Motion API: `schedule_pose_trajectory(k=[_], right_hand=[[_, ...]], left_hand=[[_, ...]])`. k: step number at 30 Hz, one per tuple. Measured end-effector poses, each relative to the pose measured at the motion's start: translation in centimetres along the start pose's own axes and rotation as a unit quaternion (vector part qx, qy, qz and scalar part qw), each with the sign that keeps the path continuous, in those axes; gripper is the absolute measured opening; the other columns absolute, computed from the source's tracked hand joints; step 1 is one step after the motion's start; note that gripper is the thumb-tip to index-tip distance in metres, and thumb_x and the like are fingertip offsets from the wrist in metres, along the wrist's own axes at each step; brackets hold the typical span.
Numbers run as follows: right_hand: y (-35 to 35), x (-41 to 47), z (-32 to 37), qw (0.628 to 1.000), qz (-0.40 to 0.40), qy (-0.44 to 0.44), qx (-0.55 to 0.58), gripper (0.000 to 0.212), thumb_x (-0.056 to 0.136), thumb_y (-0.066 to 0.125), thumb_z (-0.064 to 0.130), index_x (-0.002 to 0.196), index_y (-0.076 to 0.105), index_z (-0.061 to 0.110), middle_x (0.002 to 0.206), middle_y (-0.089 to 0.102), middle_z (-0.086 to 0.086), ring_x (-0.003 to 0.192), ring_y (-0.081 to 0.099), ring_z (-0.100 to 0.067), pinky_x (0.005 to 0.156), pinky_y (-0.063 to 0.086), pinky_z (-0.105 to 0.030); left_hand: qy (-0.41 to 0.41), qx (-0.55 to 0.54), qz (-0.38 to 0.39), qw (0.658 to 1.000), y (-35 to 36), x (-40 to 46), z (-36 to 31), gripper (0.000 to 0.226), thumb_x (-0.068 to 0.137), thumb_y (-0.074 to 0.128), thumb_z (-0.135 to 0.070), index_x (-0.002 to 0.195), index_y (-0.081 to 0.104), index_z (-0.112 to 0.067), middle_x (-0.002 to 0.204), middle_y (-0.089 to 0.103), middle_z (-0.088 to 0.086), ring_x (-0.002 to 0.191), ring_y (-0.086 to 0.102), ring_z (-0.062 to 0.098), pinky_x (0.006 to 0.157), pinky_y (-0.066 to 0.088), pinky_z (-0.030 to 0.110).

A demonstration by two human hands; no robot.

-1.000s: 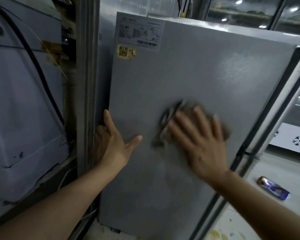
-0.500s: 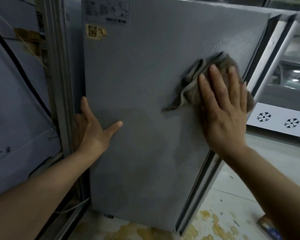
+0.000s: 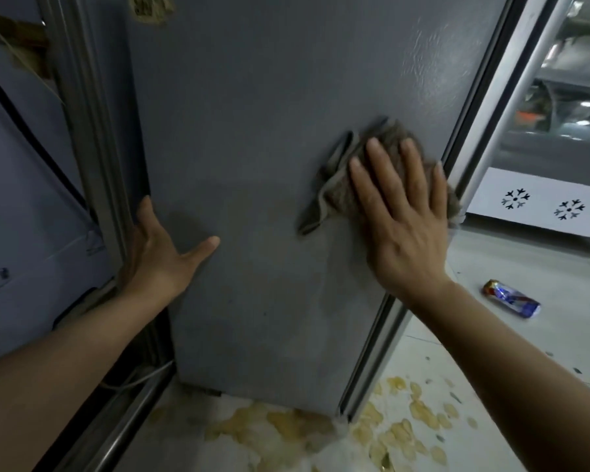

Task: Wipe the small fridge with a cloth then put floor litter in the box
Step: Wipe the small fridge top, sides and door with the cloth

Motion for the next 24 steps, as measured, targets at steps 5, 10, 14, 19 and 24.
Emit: schedule_pose_trajectory(k=[5, 10, 14, 19, 24], right_hand=[[2.7, -5.8, 2.1, 0.999, 0.015, -0.027, -0.022, 0.060, 0.091, 0.039, 0.035, 0.148, 0.021, 0.029, 0.159, 0.006, 0.006, 0.146, 0.003, -0.027, 0.116, 0.002, -0.049], [6.4, -15.5, 6.3, 0.954, 0.174, -0.232, -0.073, 0.073, 0.080, 0.048, 0.025, 0.148, 0.019, 0.028, 0.156, 0.013, 0.008, 0.146, -0.007, -0.023, 0.117, -0.007, -0.046], [5.2, -13.0, 5.9, 0.960, 0.154, -0.228, -0.043, 0.066, 0.084, 0.041, 0.024, 0.147, 0.021, 0.028, 0.158, 0.009, 0.009, 0.146, -0.008, -0.020, 0.117, -0.004, -0.044], [2.9, -3.0, 3.2, 1.000, -0.009, -0.019, -0.022, 0.059, 0.092, 0.040, 0.029, 0.148, 0.024, 0.027, 0.156, 0.019, 0.005, 0.146, 0.007, -0.022, 0.116, 0.000, -0.048], [6.4, -8.4, 10.4, 0.971, 0.123, -0.206, -0.020, 0.067, 0.080, 0.046, 0.029, 0.145, 0.028, 0.027, 0.153, 0.021, 0.010, 0.145, 0.009, -0.027, 0.116, -0.008, -0.047]], left_hand=[[0.000, -0.005, 0.003, 1.000, 1.1, -0.6, 1.6, 0.105, 0.071, 0.069, -0.055, 0.147, 0.003, -0.025, 0.150, 0.028, 0.004, 0.134, 0.034, 0.024, 0.110, 0.032, 0.044], [-0.006, -0.005, -0.007, 1.000, 1.2, -0.7, 1.7, 0.107, 0.071, 0.070, -0.055, 0.148, 0.003, -0.023, 0.152, 0.027, 0.004, 0.135, 0.035, 0.024, 0.110, 0.033, 0.045], [-0.017, -0.002, -0.006, 1.000, 1.1, -0.8, 1.6, 0.108, 0.071, 0.071, -0.054, 0.148, 0.003, -0.022, 0.152, 0.028, 0.005, 0.135, 0.035, 0.026, 0.109, 0.034, 0.046], [-0.008, -0.001, -0.014, 1.000, 1.1, -0.7, 1.6, 0.106, 0.070, 0.072, -0.052, 0.147, 0.007, -0.020, 0.149, 0.030, 0.006, 0.133, 0.037, 0.025, 0.109, 0.034, 0.044], [-0.003, -0.012, -0.030, 0.999, 0.9, -0.7, 1.6, 0.106, 0.069, 0.076, -0.046, 0.147, 0.011, -0.015, 0.148, 0.031, 0.009, 0.133, 0.036, 0.025, 0.109, 0.033, 0.041]])
Point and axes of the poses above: each hand's wrist, its own x-axis towards the middle knuckle, its own y-axis out of the palm, z = x × y, the point moved 7 cm from there along x, towards the middle knuckle
